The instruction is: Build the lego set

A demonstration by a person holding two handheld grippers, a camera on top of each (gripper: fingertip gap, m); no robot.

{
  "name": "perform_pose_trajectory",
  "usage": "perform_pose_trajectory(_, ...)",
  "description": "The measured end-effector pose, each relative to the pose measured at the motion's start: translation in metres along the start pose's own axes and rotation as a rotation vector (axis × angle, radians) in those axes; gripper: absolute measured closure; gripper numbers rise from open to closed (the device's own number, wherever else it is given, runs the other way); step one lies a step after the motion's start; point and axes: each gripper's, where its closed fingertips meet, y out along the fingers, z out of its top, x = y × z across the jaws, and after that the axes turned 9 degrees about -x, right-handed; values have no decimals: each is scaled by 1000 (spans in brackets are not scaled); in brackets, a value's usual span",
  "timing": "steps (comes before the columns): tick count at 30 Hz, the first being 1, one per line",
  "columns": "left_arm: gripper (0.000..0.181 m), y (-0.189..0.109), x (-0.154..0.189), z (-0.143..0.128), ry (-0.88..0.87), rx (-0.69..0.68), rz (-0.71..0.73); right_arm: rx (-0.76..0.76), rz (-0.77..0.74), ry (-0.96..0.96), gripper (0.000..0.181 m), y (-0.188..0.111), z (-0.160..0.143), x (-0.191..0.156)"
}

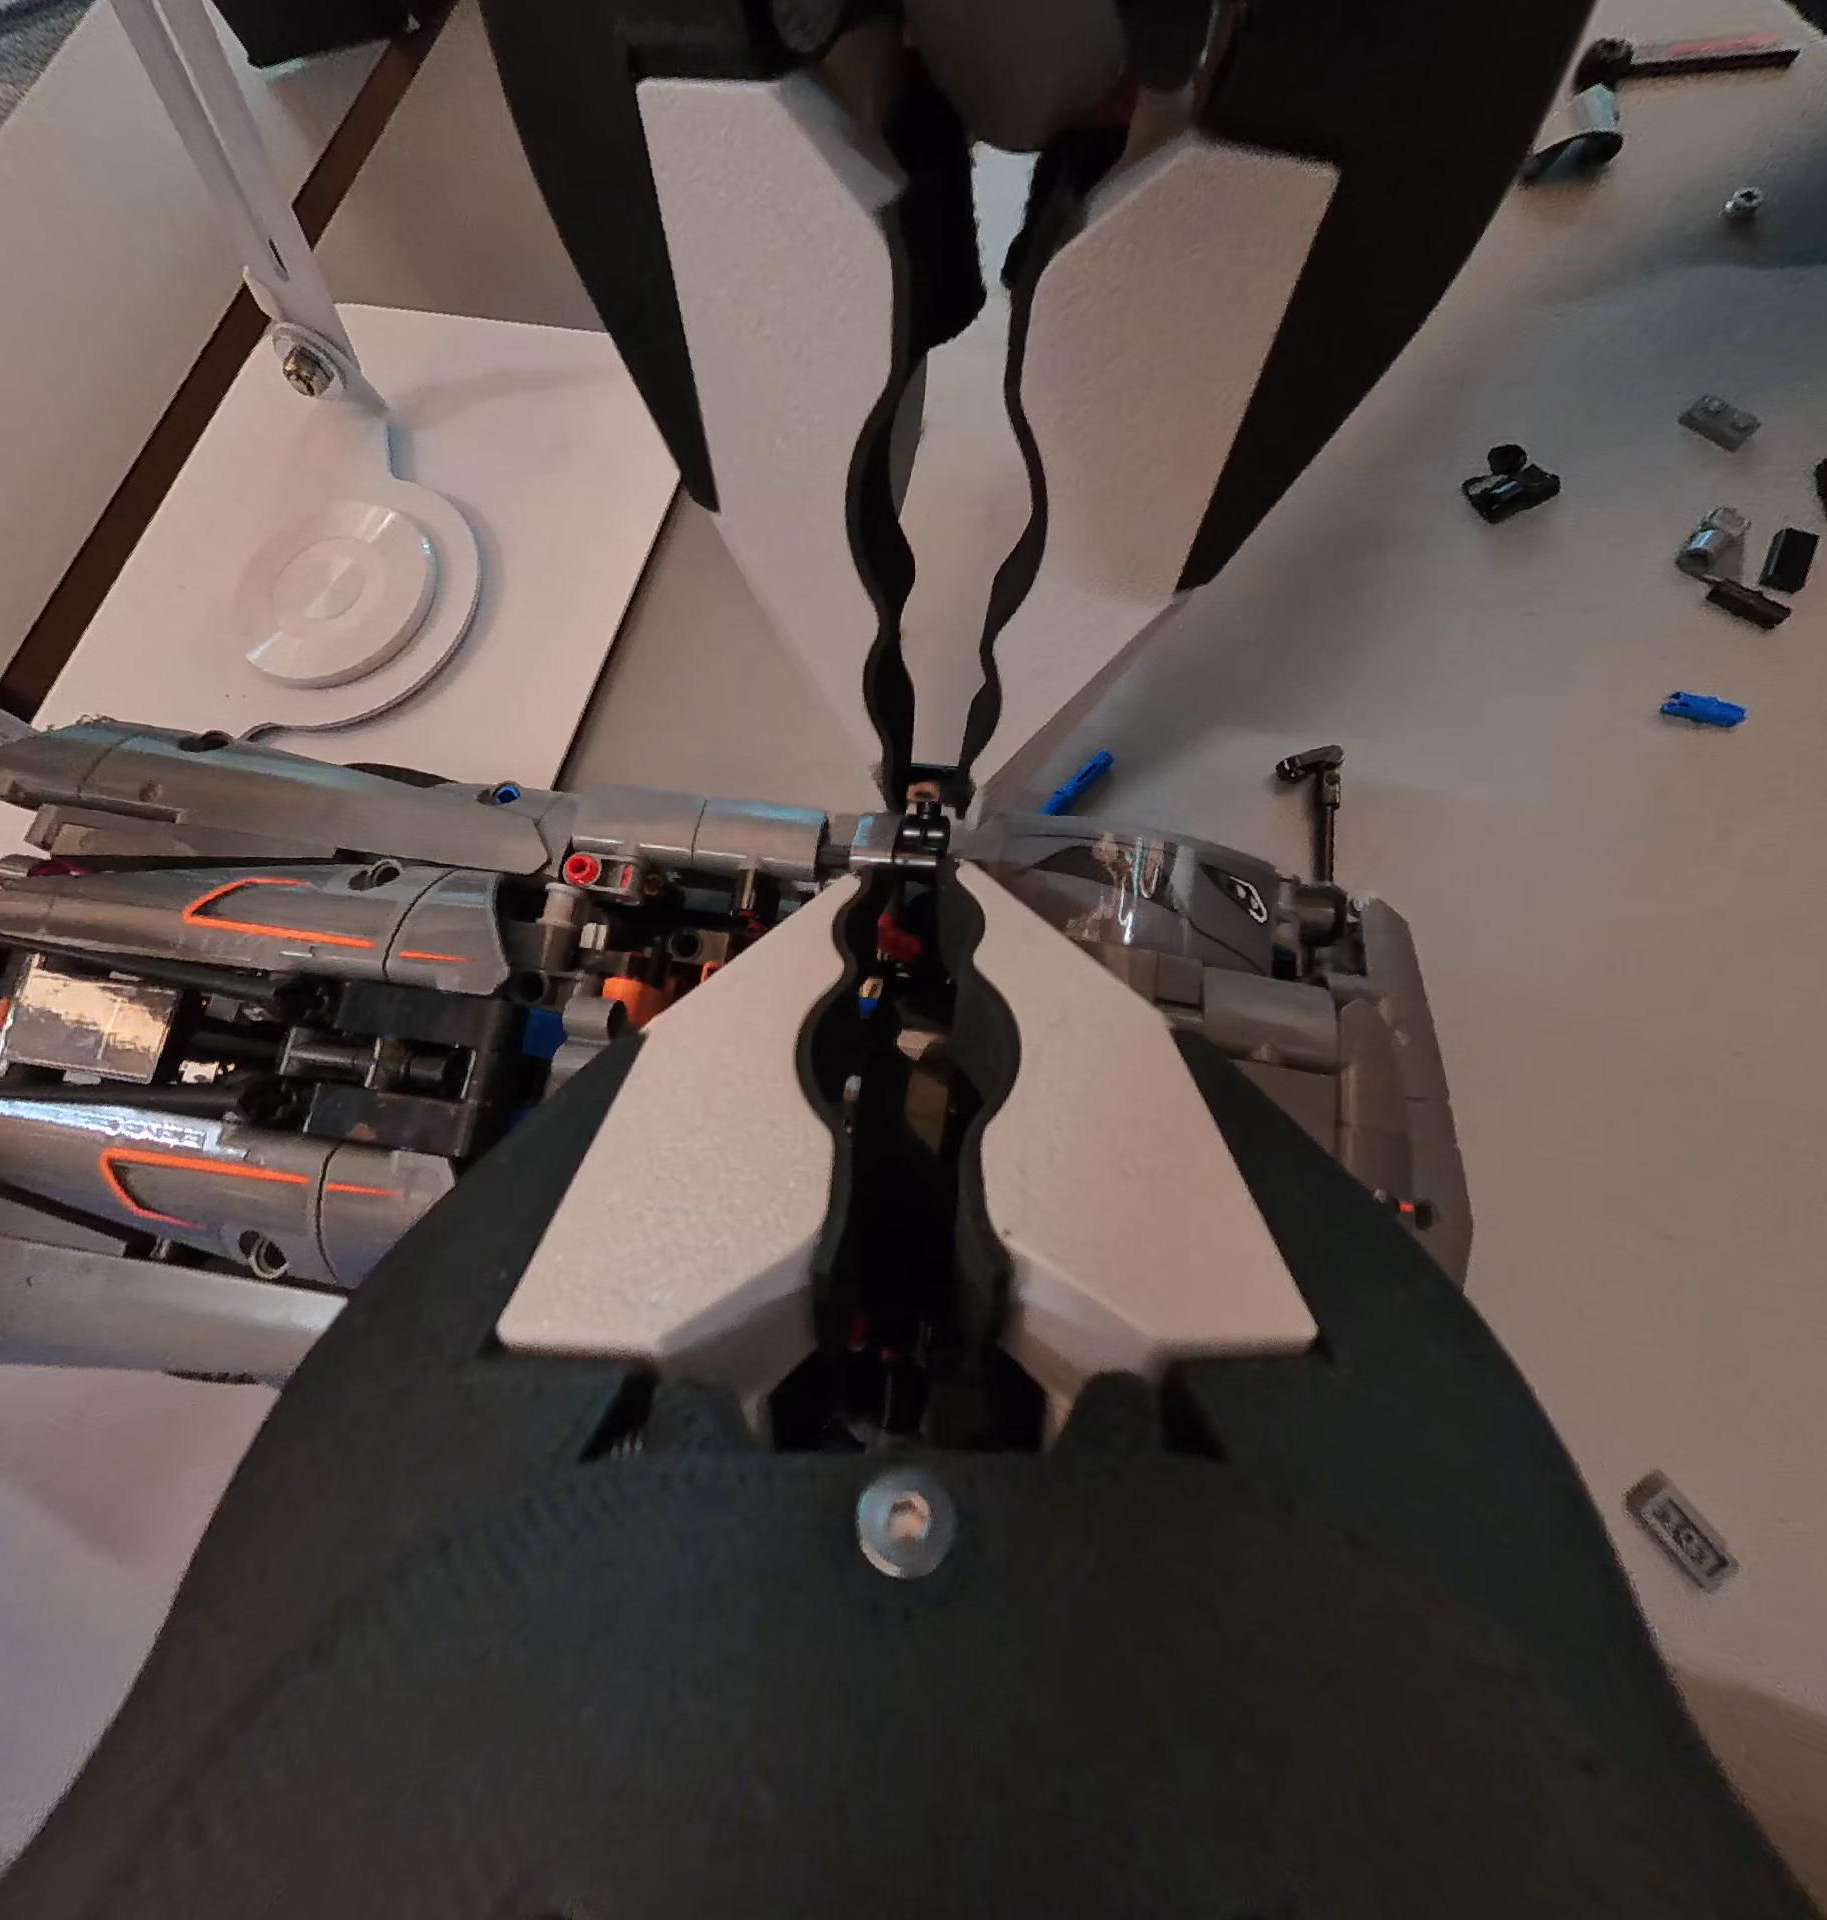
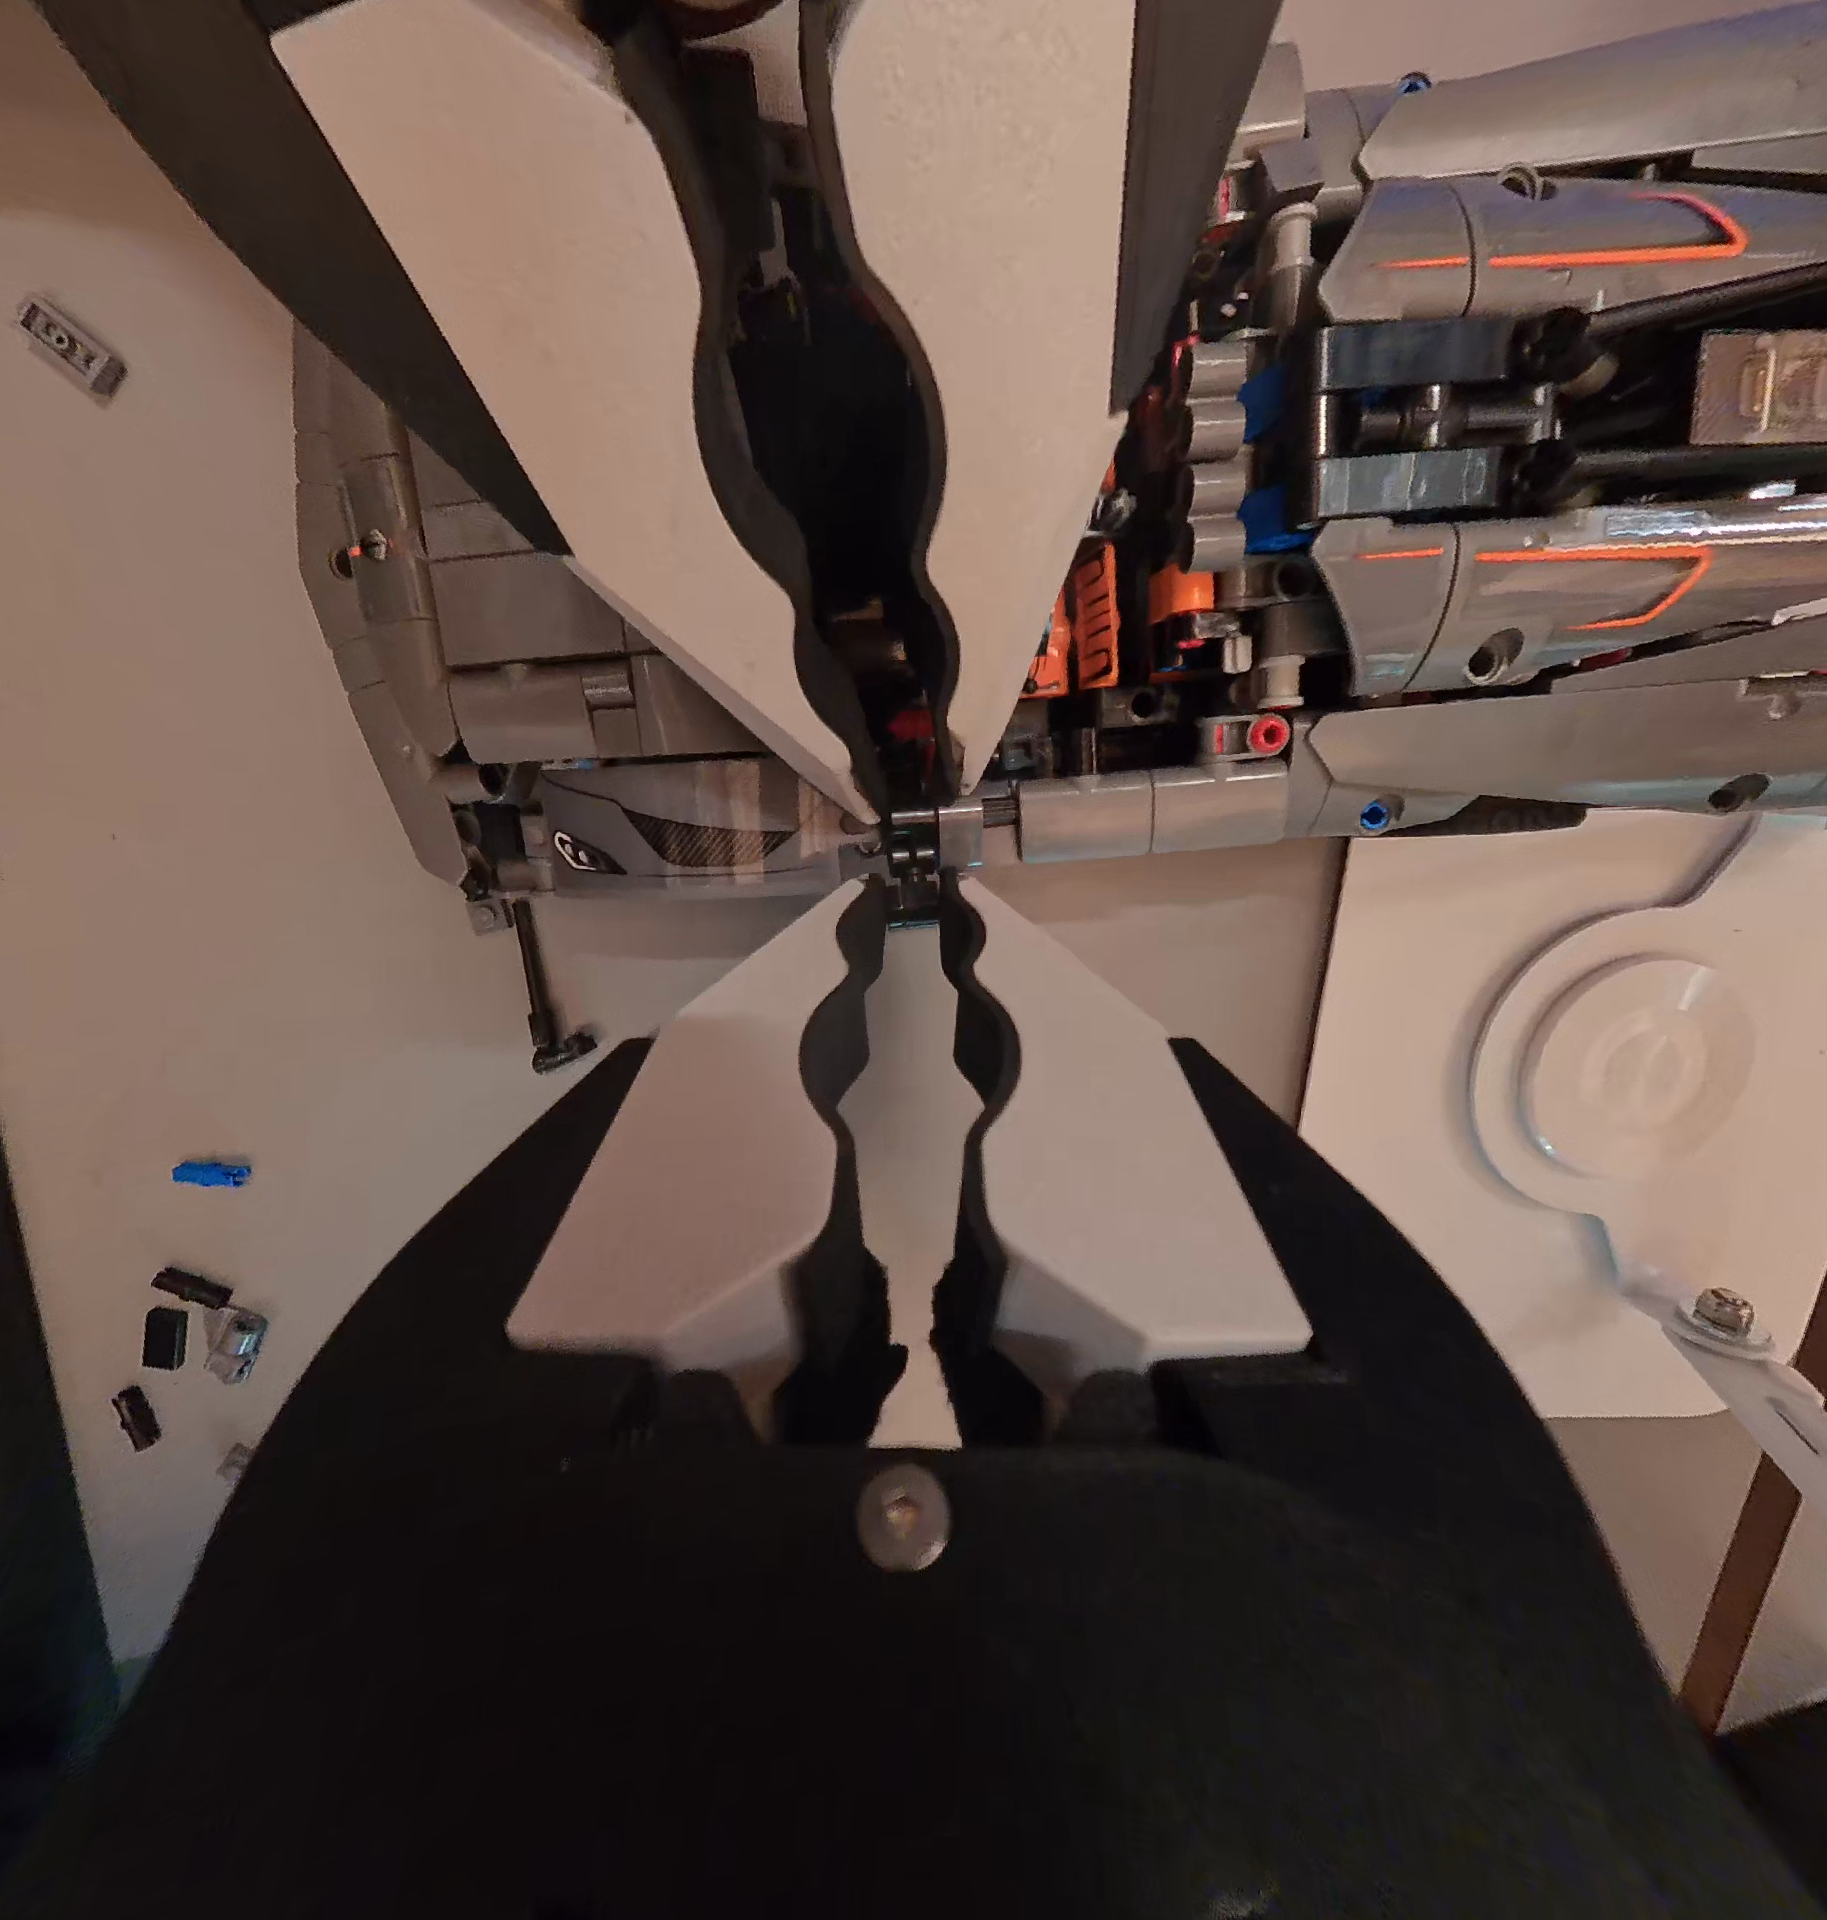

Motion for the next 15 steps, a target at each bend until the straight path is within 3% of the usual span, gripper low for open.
perform_pose_trajectory(15, 172, 6, 0, 4, -51, 47, -34, -81, 21, -46, 174, -2, 0, 1)
